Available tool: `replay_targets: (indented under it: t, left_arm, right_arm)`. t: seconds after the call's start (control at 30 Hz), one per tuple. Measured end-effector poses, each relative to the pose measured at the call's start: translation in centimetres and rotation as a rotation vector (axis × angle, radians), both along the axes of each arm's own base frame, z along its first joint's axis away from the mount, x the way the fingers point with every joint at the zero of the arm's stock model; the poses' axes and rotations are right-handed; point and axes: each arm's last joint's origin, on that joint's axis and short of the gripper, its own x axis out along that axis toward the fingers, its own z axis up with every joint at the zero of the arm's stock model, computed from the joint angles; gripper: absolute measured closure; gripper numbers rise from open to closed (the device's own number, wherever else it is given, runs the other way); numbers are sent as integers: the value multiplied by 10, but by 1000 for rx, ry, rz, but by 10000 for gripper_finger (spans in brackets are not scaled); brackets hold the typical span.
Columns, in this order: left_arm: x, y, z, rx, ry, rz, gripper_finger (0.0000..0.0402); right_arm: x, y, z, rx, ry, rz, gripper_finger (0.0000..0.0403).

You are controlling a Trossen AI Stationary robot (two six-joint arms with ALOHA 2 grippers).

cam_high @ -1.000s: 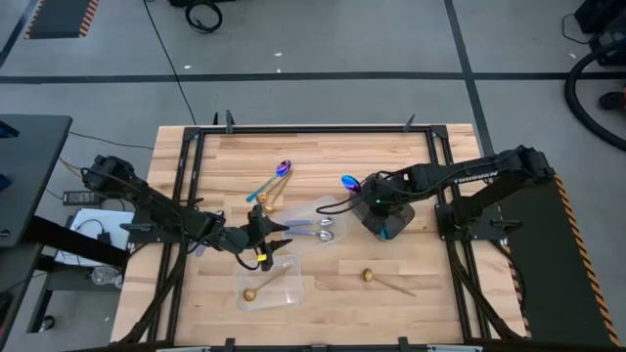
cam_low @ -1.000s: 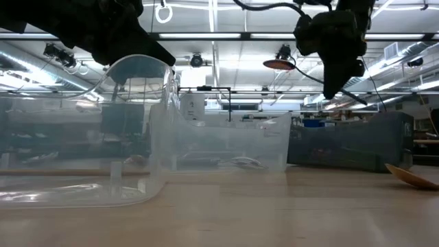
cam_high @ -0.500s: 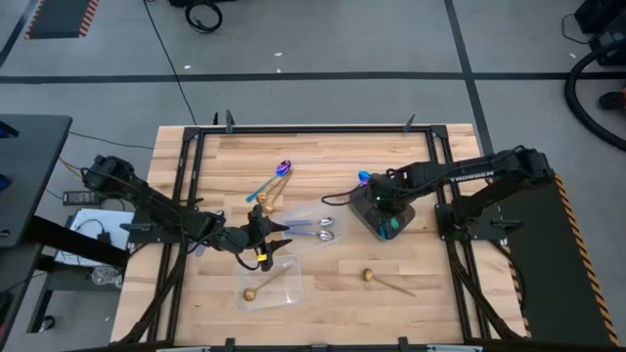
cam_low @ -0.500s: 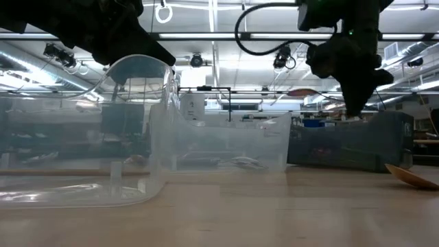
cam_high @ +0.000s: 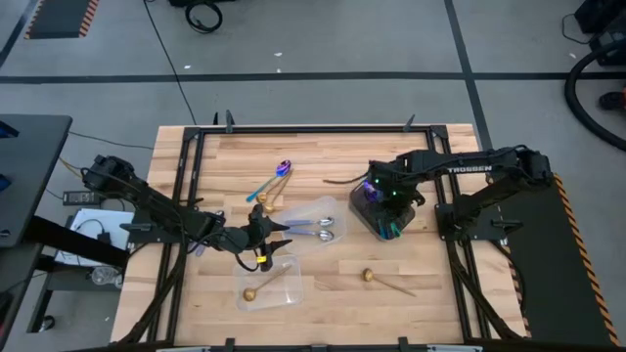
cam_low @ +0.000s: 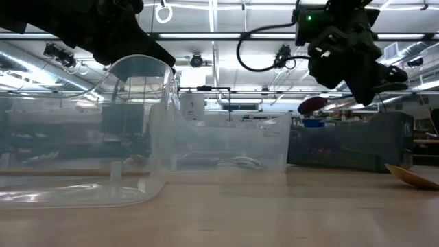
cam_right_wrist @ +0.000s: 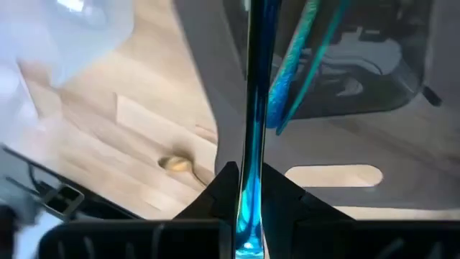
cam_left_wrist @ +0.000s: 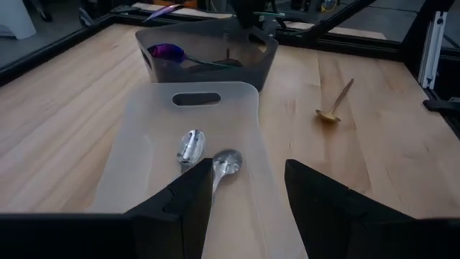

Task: Sort silverware by color (type)
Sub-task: Put the blue spoon into the black transparent bin, then put the gold spoon into the bottom transparent bin

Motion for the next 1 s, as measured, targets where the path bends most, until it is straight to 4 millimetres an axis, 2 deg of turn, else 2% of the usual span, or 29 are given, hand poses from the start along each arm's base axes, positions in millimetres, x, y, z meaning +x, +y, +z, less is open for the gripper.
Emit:
replay_targets:
  t: [0.23, 0.57, 1.0]
  left_arm:
    - [1, 0, 3, 61, -19, -21, 221]
    - [1, 0, 4, 88, -19, -30, 221]
    - [1, 0, 4, 80, -20, -28, 221]
  right_arm:
    - [-3, -13, -1, 17, 20, -96, 358]
    - [-14, -13, -27, 33, 85, -119, 356]
    - [-12, -16, -33, -54, 47, -97, 300]
